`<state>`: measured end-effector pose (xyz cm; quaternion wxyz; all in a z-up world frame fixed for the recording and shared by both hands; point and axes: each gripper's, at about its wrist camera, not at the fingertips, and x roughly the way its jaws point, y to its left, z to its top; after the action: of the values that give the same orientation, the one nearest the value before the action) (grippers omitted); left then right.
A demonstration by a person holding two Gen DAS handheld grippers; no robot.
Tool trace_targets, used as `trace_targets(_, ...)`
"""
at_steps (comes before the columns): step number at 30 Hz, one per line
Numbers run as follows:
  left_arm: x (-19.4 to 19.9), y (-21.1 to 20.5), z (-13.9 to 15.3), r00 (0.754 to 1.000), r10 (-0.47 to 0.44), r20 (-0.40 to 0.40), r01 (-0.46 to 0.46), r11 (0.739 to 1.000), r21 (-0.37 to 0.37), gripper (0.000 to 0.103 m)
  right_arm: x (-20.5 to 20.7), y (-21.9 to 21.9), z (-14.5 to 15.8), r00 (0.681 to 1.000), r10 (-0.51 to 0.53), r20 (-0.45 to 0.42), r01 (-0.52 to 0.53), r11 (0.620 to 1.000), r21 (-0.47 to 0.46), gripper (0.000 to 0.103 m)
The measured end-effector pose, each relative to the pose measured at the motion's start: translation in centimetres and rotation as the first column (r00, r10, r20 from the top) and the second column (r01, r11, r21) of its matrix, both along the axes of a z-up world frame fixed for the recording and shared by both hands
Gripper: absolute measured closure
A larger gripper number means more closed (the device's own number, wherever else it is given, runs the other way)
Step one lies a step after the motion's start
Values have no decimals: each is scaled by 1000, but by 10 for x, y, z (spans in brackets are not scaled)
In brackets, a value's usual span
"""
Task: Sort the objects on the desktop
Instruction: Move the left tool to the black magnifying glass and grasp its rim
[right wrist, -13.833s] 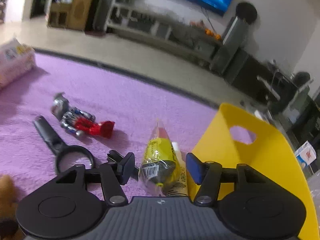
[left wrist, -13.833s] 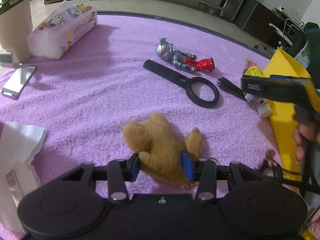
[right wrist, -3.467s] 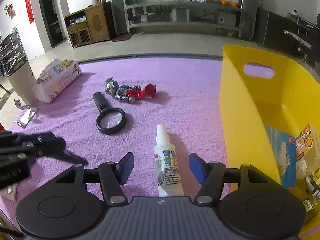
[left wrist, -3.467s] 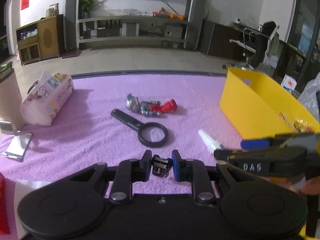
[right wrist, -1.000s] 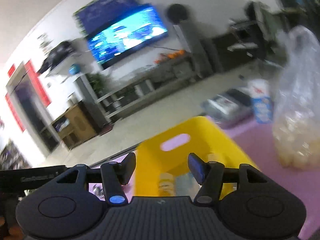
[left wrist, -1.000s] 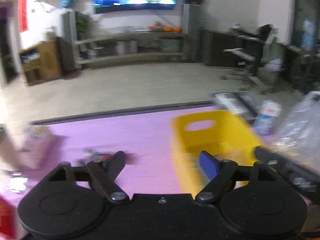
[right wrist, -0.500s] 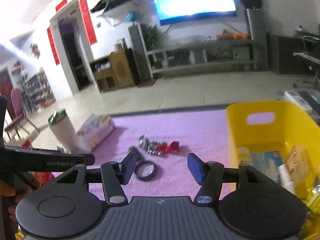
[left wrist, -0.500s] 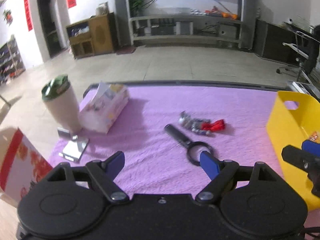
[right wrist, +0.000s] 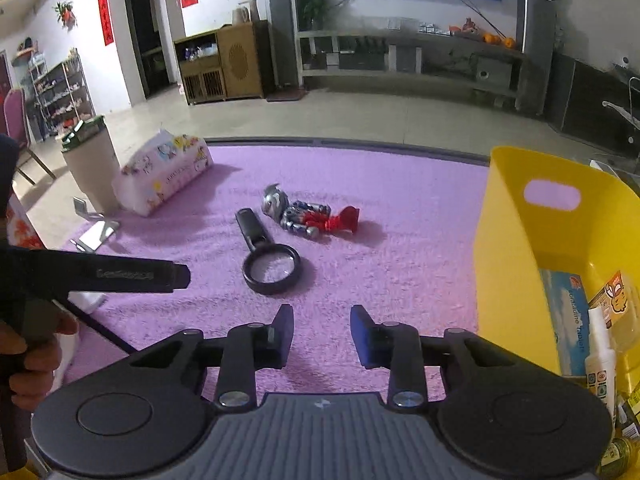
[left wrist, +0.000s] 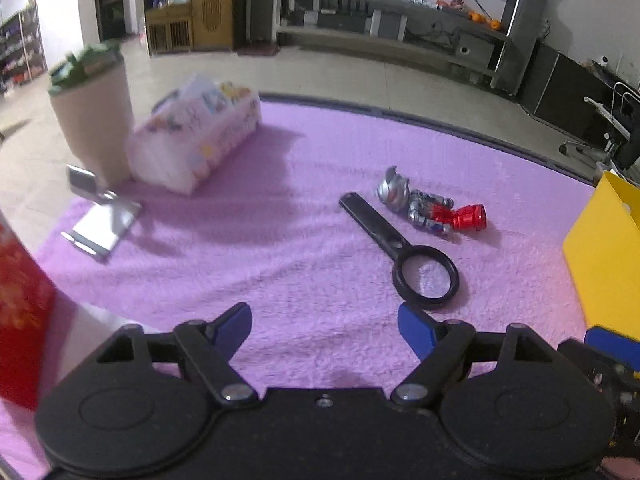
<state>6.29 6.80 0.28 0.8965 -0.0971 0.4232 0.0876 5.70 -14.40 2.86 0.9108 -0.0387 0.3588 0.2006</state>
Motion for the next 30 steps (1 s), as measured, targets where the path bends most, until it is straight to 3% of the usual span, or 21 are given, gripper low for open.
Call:
trace_targets(4, 26, -9, -6, 1000, -17, 7, 18, 999, -41, 24, 3, 2, -7, 1000, -4, -26, 4, 1000, -16, 69)
trace_targets(7, 50, -26, -16, 999, -34, -28, 33, 999, -23, 20, 6, 3, -10, 999, -6, -49, 5, 999, -33, 66)
trace_targets(13, 79, -41, -37, 997, -35, -67, 33, 999, -24, 14, 7, 0, -14, 997, -29, -65, 24, 996, -81, 55)
trace_targets(17, 83, -47, -40, 997, -65, -37, 65, 998, -1, 14, 7, -4, -13, 997, -40, -59, 35, 996, -80, 45)
trace_targets(20, 77, -47, -38, 992, -124, -19, 123, 992, -15, 37, 8, -7, -11, 997, -48, -60, 44, 997, -66, 42)
trace_targets(24, 60, -40, -31, 979, -202, -33, 201, 979, -24, 56, 9, -11, -6, 998, -51, -45, 49, 998, -37, 41)
trace_targets(25, 56, -37, -29, 977, -207, -51, 206, 978, -12, 73, 9, -12, -5, 998, -55, -40, 54, 998, -40, 41)
trace_targets(26, 50, -31, -27, 975, -207, -79, 206, 978, -11, 78, 9, -12, -5, 998, -58, -38, 56, 997, -45, 41)
trace_targets(28, 38, -19, -23, 975, -190, -119, 187, 982, -35, 77, 9, -13, -6, 997, -61, -38, 59, 997, -43, 41)
trace_targets(30, 26, -11, -20, 981, -152, -120, 147, 988, -47, 65, 8, -13, -6, 997, -60, -38, 59, 998, -29, 41)
